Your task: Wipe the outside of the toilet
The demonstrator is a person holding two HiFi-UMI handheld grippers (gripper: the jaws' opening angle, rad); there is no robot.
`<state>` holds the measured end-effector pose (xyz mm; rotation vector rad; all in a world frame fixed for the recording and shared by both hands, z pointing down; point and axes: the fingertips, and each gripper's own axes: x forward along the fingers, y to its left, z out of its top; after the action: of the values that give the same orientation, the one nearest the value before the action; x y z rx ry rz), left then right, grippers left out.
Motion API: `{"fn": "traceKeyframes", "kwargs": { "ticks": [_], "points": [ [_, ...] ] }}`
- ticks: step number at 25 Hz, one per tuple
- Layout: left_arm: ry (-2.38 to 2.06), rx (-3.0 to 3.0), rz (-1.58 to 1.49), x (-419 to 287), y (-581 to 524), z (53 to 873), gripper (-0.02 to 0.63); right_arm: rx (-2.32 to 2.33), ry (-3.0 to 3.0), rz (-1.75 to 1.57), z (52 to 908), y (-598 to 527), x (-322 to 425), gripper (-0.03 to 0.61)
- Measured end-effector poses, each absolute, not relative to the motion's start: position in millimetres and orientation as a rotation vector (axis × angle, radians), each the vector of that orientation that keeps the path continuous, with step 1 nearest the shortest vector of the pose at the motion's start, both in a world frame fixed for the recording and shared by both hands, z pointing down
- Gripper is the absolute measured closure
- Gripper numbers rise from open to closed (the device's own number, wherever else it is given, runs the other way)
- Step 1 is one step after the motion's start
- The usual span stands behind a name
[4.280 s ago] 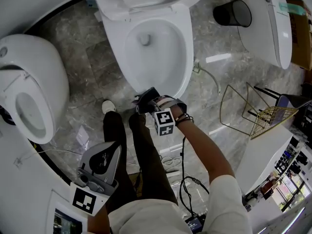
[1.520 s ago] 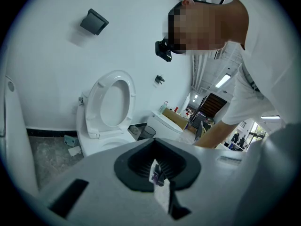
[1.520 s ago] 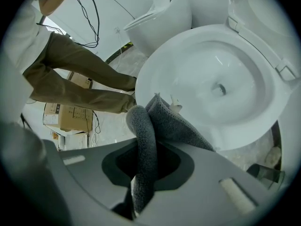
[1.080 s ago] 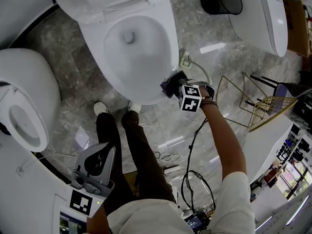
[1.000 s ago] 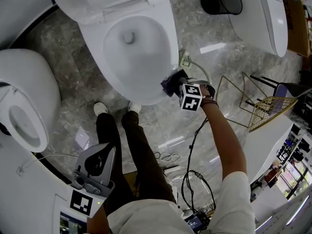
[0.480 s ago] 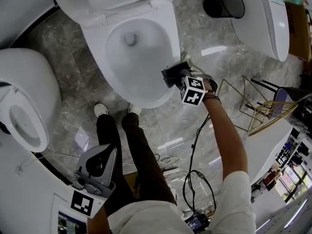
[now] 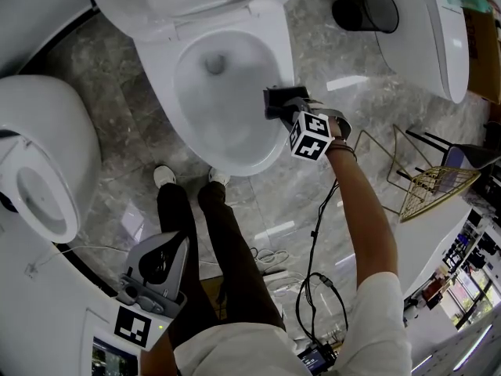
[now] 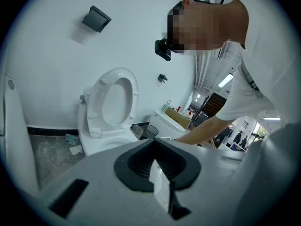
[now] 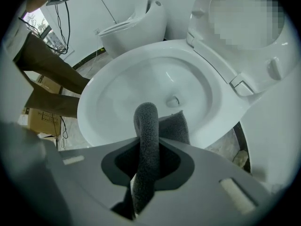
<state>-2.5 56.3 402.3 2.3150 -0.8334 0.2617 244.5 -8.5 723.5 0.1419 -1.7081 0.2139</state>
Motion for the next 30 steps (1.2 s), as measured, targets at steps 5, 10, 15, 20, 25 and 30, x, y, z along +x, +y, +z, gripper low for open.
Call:
{"fn": "traceKeyframes", "kwargs": {
  "ticks": [5,10,15,20,25,30],
  "points": [
    [-0.841,2.308,0.269,-5.7,54.3,405.7,0.615,0.178,-1.714,0.199,726.2,-29.7,242.7,0.514],
    [-0.853,2.3,0.272,-9.6,52.3,408.1,0.615,0.208,-1.722,0.176,726.1,-47.4,242.1,0.514],
    [-0.859,2.293,0.271,-10.0,50.0,411.6,0.615,0.219,-1.723,0.154,726.7,-64.2,243.2,0.514],
    [-0.861,2.286,0.274,-8.2,49.5,415.0,0.615,0.23,-1.735,0.138,727.0,-77.0,243.5,0.514],
    [-0.865,2.283,0.276,-6.7,46.8,417.8,0.615,0.231,-1.749,0.12,726.7,-87.3,243.3,0.514],
    [-0.867,2.279,0.276,-3.1,44.5,420.0,0.615,0.236,-1.763,0.096,725.6,-96.8,242.2,0.513]
  ]
}}
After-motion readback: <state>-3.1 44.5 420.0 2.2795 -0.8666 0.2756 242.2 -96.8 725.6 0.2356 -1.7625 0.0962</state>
